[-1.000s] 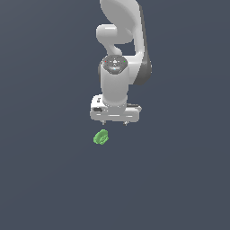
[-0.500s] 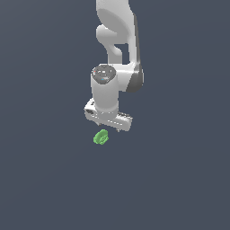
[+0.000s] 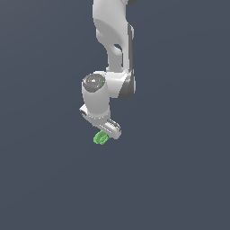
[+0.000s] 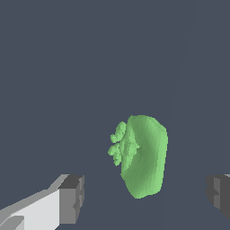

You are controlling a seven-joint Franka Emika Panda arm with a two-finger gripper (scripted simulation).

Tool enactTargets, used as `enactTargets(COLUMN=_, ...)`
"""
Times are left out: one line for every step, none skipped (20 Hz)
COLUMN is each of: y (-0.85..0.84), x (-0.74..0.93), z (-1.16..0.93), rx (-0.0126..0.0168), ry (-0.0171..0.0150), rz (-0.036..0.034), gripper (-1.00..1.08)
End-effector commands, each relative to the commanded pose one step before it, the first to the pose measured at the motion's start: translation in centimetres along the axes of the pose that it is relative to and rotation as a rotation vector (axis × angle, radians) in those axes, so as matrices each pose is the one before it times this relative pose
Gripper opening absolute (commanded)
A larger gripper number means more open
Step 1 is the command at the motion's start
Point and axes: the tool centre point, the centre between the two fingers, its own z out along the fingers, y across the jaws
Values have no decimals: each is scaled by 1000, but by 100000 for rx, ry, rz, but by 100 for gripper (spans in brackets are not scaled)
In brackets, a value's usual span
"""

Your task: Pick up the object and move it to a goal position.

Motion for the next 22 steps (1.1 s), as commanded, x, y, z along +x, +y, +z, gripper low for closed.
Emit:
enactTargets(y=434, x=366, z=449, rx=5, ry=222, rz=5177, gripper=100)
enactTargets(y=138, x=118, z=143, rx=-13, ry=61, rz=1569, gripper=100)
enactTargets(y=120, x=105, z=126, rx=-12, ry=56, rz=1383, gripper=100)
enactTargets(y=104, x=93, z=109, rx=-11, ry=50, rz=1199, gripper=100)
enactTargets(y=87, x=79, z=92, rx=-10, ry=44, rz=1014, gripper=100)
enactTargets(y=70, x=65, z=75, rx=-8, ry=36, rz=828, gripper=100)
enactTargets(y=56, x=52, z=58, rx=-7, ry=29, rz=647, gripper=100)
enactTargets(y=38, x=36, z=42, rx=-5, ry=21, rz=458, gripper=100)
enactTargets(y=23, x=22, z=25, rx=-3, ry=13, rz=276, gripper=100)
enactTargets(y=11, x=9, z=8, rx=-1, ry=4, rz=98, gripper=100)
enactTargets(y=-22, x=-42, z=-32, rx=-28, ry=-51, rz=-554, gripper=100)
enactTargets(y=-2, x=-2, z=39, rx=0, ry=0, rz=0, gripper=100)
enactTargets(y=-5, x=-6, z=117, rx=0, ry=0, rz=0, gripper=100)
enactTargets(y=-7, x=-10, z=194, rx=0, ry=0, rz=0, gripper=100)
enactTargets(y=25, x=10, z=266, rx=3, ry=6, rz=69, gripper=100)
enactTargets(y=-12, x=-20, z=346, rx=0, ry=0, rz=0, gripper=100)
enactTargets(y=35, x=10, z=416, rx=2, ry=8, rz=97, gripper=100)
enactTargets(y=19, x=-6, z=490, rx=1, ry=6, rz=69, gripper=100)
enactTargets(y=18, x=-11, z=561, rx=1, ry=6, rz=69, gripper=100)
enactTargets(y=17, x=-13, z=589, rx=1, ry=6, rz=69, gripper=100)
enactTargets(y=17, x=-6, z=517, rx=1, ry=6, rz=69, gripper=100)
enactTargets(y=17, x=4, z=439, rx=2, ry=6, rz=69, gripper=100)
